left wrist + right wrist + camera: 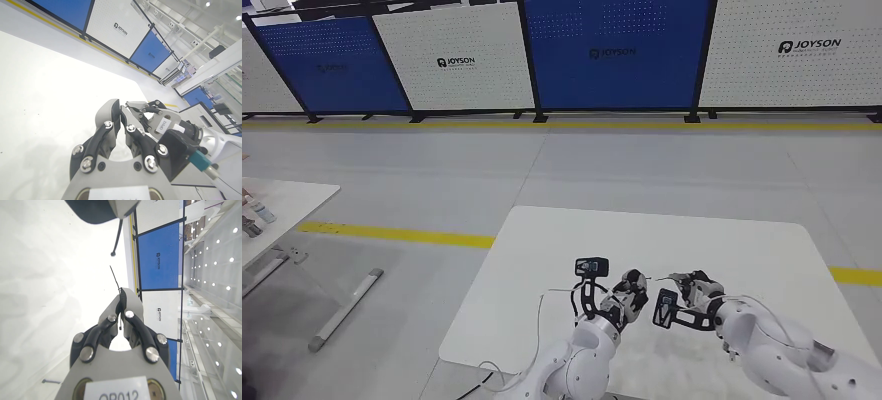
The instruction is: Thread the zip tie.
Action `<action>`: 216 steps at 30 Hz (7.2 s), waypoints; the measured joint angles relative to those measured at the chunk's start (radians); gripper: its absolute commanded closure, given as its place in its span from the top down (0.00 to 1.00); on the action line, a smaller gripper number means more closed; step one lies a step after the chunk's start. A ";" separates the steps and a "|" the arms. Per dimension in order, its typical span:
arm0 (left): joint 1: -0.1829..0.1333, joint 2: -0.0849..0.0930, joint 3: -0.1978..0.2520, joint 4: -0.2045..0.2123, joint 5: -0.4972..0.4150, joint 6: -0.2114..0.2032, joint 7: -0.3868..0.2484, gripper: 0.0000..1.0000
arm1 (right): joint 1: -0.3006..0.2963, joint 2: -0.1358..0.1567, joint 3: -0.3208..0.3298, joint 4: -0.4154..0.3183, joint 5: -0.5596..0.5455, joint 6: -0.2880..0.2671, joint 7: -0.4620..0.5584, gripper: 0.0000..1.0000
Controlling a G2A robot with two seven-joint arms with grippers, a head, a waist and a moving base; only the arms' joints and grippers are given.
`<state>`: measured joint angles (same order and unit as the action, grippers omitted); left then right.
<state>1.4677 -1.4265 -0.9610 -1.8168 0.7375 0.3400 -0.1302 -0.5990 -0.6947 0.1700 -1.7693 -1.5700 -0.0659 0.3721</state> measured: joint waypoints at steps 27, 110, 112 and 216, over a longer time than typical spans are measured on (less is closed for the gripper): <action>0.005 -0.003 -0.013 -0.010 -0.024 -0.005 0.009 0.00 | -0.013 0.024 0.005 0.011 0.000 0.212 -0.053 0.00; -0.003 0.007 -0.048 0.019 -0.135 -0.102 -0.126 0.00 | 0.134 0.129 0.002 -0.017 0.106 -0.274 -0.159 0.00; 0.001 0.010 -0.036 0.022 -0.085 -0.142 -0.072 0.00 | 0.129 0.127 0.000 -0.017 0.116 -0.274 -0.154 0.00; -0.073 0.110 0.172 0.297 0.833 -0.157 0.540 0.00 | 0.036 0.073 0.028 0.096 0.556 -0.256 -0.167 0.00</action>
<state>1.3951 -1.3168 -0.7889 -1.5195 1.5700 0.1833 0.4096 -0.5632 -0.6217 0.1982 -1.6737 -1.0137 -0.3214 0.2052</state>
